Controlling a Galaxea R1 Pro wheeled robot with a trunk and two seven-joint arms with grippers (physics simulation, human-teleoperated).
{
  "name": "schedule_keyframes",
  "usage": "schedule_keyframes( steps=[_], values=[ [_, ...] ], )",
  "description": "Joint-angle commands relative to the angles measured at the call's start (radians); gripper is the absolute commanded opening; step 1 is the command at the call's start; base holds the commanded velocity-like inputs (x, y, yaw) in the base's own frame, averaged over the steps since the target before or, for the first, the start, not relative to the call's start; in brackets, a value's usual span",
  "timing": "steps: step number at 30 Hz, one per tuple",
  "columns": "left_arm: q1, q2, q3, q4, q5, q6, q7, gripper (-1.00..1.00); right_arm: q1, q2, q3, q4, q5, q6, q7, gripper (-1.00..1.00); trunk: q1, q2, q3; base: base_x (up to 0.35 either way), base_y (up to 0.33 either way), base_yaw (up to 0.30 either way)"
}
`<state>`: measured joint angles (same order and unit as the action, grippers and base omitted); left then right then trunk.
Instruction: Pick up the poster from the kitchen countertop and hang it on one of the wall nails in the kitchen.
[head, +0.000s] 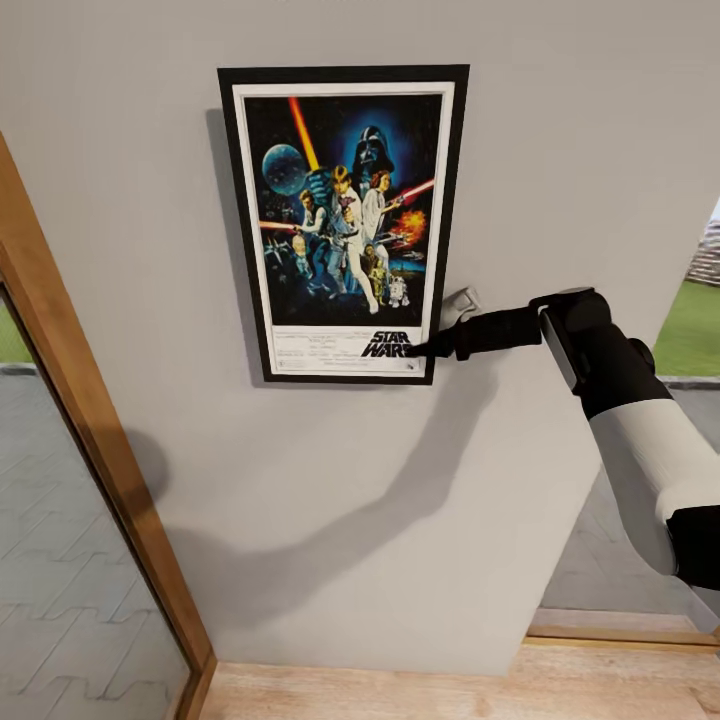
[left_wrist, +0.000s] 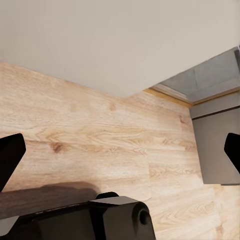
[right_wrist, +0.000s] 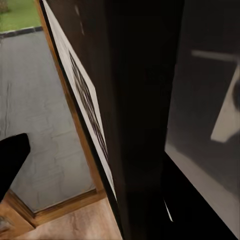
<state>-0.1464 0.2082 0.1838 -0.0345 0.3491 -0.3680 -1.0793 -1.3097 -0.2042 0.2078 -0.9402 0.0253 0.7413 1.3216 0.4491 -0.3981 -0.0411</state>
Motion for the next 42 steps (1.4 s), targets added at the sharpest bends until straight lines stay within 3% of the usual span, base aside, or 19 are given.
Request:
schedule_keyframes(
  steps=[1, 19, 29, 34, 38, 40, 41, 42],
  values=[
    [-0.001, 0.0, 0.008, 0.001, -0.007, -0.005, -0.003, 1.0, -0.002, -0.001, -0.001, 0.0, 0.014, 0.001, -0.014, 1.0, 0.001, -0.002, -0.002, 0.001, 0.0, 0.0],
    [-0.001, -0.001, 0.008, 0.001, -0.007, -0.005, 0.01, 1.0, -0.001, 0.0, -0.001, 0.0, 0.013, 0.001, -0.018, 1.0, 0.001, -0.002, -0.002, -0.054, 0.0, 0.0],
    [-0.001, -0.001, 0.008, 0.001, -0.007, -0.005, 0.019, 1.0, 0.001, -0.001, -0.001, 0.0, 0.012, 0.002, -0.015, 1.0, 0.001, -0.002, -0.002, -0.212, 0.0, 0.0],
    [-0.001, -0.001, 0.008, 0.001, -0.007, -0.005, 0.019, 1.0, 0.079, -0.001, -0.027, -0.032, -0.003, 0.001, -0.012, 1.0, 0.001, -0.002, -0.002, -0.035, 0.0, 0.0],
    [-0.001, 0.0, 0.008, 0.001, -0.007, -0.005, 0.019, 1.0, 0.274, -0.001, -0.138, -0.175, -0.015, -0.004, -0.012, 1.0, 0.001, -0.002, -0.002, -0.007, 0.0, 0.0],
    [-0.001, 0.0, 0.008, 0.001, -0.007, -0.005, 0.019, 1.0, 0.345, 0.0, -0.164, -0.231, -0.016, -0.006, -0.011, 1.0, 0.001, -0.002, -0.002, -0.003, 0.0, 0.0],
    [-0.001, 0.0, 0.008, 0.001, -0.007, -0.005, 0.02, 1.0, 0.42, 0.0, -0.18, -0.282, -0.016, -0.008, -0.01, 1.0, 0.001, -0.002, -0.002, -0.002, 0.0, 0.0],
    [-0.001, 0.0, 0.008, 0.001, -0.007, -0.005, 0.02, 1.0, 0.457, 0.0, -0.186, -0.304, -0.017, -0.01, -0.009, 1.0, 0.001, -0.002, -0.002, -0.001, 0.0, 0.0]
  ],
)
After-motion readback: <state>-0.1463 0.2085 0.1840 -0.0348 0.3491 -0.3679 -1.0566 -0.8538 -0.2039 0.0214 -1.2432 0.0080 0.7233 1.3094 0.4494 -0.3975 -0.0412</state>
